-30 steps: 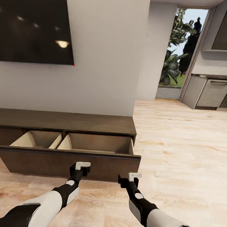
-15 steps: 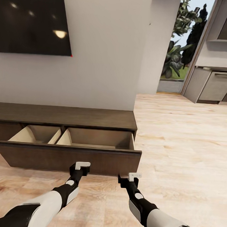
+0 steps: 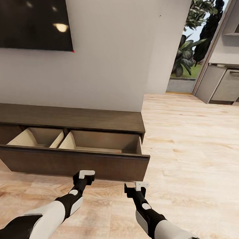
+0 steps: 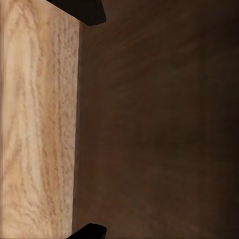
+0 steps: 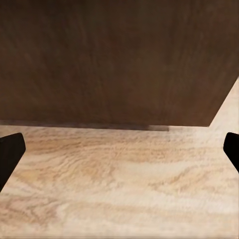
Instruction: Place each of the two pumpkins and all three candles from the living room inside a cabinet in the living room (use any cabinet), then make sure every cabinet is closed, and position the cauldron so it is next to a table in the living room.
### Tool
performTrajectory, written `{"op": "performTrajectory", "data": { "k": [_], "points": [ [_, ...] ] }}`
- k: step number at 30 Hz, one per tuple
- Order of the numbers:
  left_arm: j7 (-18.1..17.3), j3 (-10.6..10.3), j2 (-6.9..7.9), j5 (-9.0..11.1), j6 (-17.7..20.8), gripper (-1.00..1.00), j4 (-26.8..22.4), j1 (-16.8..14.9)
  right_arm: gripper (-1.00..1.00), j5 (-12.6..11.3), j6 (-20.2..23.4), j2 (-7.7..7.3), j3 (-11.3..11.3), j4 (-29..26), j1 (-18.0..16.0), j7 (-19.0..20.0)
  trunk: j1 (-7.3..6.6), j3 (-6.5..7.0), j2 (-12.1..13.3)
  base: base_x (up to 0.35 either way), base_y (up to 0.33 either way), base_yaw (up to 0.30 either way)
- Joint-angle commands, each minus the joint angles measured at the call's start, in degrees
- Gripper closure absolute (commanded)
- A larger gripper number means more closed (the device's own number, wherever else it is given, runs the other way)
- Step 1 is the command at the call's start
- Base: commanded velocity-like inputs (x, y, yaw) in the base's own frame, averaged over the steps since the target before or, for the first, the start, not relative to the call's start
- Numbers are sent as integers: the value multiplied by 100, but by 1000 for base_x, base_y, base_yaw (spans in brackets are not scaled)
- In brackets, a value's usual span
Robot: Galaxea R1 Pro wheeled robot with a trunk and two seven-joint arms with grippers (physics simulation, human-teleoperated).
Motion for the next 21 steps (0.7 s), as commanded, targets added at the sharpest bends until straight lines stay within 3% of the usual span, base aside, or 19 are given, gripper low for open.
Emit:
{"op": "performTrajectory", "data": {
  "k": [1,8,15,21],
  "points": [
    [26,45,-2,-19,-18,-100,6,-2,-100,-40,-18,0,49,5,-4,-31,-1,-5,-2,0,0,0],
    [26,37,-2,122,-22,-100,6,0,-100,-40,-18,0,55,5,-4,-32,-1,-5,-2,0,0,0],
    [26,35,-2,138,-242,-100,14,-3,-100,-40,-18,0,56,5,-4,-29,-1,-5,-2,0,0,0],
    [26,35,-2,146,-282,-100,15,-4,-100,-40,-18,0,56,5,-4,-26,-1,-5,-2,184,0,0]
  ]
}}
